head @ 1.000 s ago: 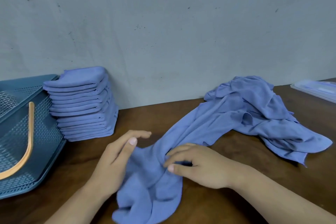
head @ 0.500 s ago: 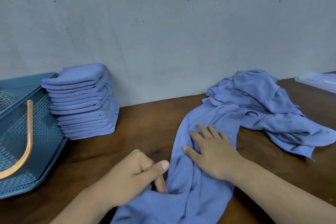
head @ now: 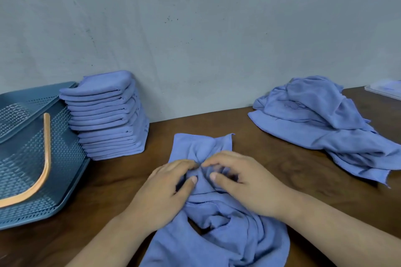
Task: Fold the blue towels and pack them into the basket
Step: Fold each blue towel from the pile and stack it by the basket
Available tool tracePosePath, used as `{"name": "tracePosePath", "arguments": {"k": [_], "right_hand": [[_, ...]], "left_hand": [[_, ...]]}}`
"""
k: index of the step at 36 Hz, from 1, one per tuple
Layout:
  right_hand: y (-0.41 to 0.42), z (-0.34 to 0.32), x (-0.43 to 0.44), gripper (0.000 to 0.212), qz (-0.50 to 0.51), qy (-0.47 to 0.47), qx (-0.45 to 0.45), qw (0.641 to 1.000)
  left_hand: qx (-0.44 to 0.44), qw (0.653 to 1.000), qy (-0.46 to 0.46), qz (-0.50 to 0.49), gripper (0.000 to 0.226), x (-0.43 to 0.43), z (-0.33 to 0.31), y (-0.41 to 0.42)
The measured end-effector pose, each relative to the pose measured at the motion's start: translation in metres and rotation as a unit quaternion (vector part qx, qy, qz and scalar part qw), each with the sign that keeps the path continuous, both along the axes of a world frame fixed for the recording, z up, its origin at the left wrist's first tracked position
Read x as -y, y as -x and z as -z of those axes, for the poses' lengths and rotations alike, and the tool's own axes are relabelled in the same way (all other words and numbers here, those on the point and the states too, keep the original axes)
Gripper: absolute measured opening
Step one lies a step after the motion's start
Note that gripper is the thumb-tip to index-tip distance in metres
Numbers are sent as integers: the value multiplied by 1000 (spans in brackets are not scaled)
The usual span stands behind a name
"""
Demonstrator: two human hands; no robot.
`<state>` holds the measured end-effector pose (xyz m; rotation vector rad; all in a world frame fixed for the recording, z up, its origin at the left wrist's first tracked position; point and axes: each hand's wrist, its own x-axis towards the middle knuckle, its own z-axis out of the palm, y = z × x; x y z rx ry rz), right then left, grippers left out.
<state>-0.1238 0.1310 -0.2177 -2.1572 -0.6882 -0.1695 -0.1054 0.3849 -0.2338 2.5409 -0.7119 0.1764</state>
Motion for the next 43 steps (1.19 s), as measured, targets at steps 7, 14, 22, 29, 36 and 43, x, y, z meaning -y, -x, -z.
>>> {"name": "tracePosePath", "arguments": {"k": [7, 14, 22, 29, 36, 43], "right_hand": [[-9, 11, 15, 62, 111, 286, -35, 951], [-14, 6, 27, 68, 235, 367, -51, 899], [-19, 5, 30, 62, 201, 292, -19, 935], [-25, 16, 31, 63, 131, 306, -60, 941], [-66, 12, 55, 68, 119, 333, -92, 931], [-104, 9, 77, 68, 108, 315, -44, 942]], "left_hand": [[-2, 993, -39, -108, 51, 1, -2, 1], [-29, 984, -16, -174, 57, -6, 1, -4], [-41, 982, -28, -180, 55, -10, 5, -8], [-103, 982, -82, -137, 63, -19, 1, -17], [-132, 977, -129, -107, 61, -13, -9, -57], [-90, 988, -92, -84, 54, -14, -2, -95]]}}
